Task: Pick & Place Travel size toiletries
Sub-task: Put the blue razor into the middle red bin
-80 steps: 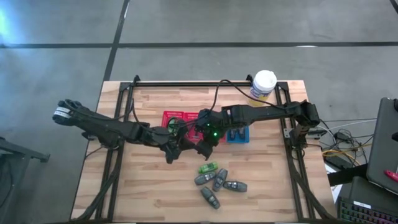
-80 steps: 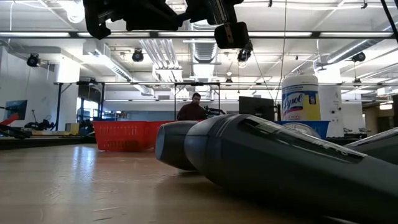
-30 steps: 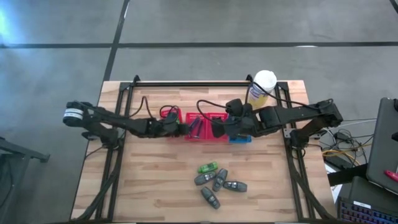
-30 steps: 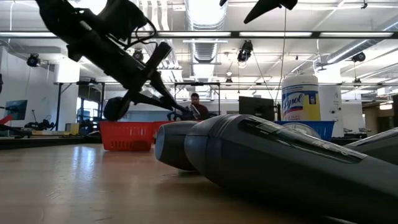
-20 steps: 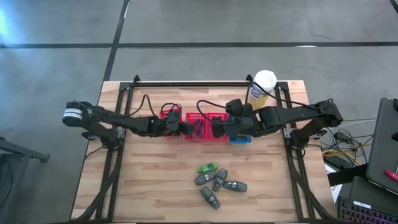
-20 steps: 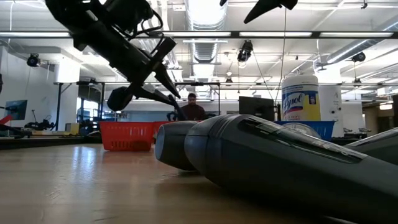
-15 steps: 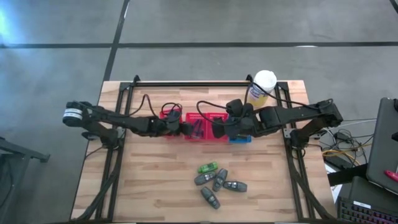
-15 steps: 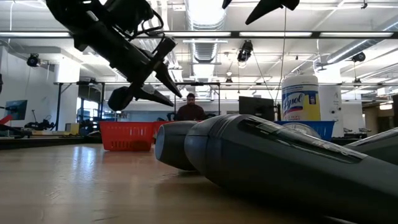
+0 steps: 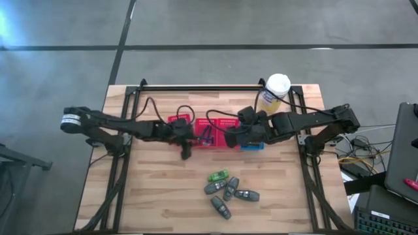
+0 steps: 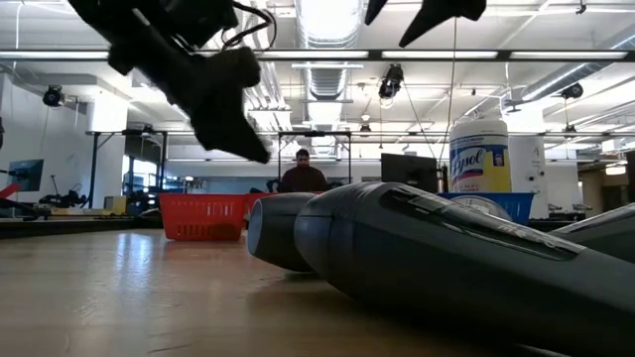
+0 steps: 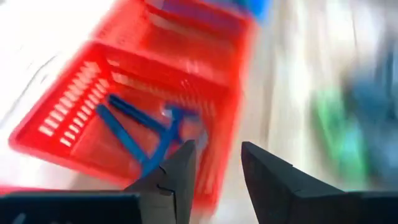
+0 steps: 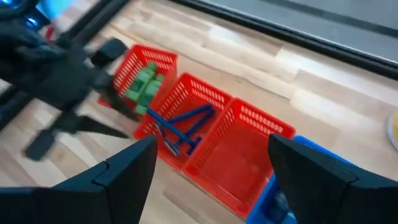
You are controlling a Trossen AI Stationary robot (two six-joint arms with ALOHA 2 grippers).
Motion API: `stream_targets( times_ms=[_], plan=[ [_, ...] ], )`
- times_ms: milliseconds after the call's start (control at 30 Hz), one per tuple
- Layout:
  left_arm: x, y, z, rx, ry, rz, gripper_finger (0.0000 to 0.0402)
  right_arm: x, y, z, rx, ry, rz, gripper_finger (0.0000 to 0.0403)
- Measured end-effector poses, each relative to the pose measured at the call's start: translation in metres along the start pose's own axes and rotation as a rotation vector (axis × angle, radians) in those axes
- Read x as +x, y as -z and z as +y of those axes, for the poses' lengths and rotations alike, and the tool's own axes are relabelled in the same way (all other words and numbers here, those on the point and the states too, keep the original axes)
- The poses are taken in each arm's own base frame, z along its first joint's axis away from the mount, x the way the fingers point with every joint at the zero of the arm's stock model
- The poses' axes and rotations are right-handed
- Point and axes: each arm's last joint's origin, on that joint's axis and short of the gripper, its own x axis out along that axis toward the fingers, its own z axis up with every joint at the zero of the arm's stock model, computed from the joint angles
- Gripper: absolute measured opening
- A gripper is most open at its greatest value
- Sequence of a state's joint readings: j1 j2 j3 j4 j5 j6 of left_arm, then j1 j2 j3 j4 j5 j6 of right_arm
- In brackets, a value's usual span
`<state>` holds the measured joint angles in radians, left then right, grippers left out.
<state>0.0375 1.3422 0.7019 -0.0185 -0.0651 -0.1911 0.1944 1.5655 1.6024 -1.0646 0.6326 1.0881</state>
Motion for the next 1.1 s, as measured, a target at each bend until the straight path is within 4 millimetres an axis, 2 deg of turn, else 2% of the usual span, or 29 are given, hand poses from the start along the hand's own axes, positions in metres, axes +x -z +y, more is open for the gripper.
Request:
stream_targets(
  times_ms=[133,300,400,533,800,1100],
  plan=[
    [-0.008,0.001,0.002,0.355,-0.025,0.208,0.015,0.0,0.001,-0.002,-0.001,0.014,0.018,0.0307],
    [-0.01,-0.02,0.009,0.532,-0.074,0.217,0.0185,0.0,0.001,-0.002,-0.002,0.013,0.018,0.0326],
    [-0.009,-0.035,0.013,0.544,-0.059,0.184,0.0207,0.0,0.001,-0.002,-0.002,0.013,0.018,0.0335],
    [0.002,-0.043,0.02,0.517,0.004,0.197,0.0219,0.0,0.001,-0.002,-0.002,0.012,0.02,0.0345],
    [0.043,-0.042,0.022,0.533,0.056,0.389,0.0206,0.001,0.002,-0.002,-0.007,0.015,0.019,0.034],
    [0.072,-0.051,0.023,0.542,0.072,0.502,0.0184,0.001,0.002,-0.002,-0.01,0.019,0.016,0.0314]
  ],
)
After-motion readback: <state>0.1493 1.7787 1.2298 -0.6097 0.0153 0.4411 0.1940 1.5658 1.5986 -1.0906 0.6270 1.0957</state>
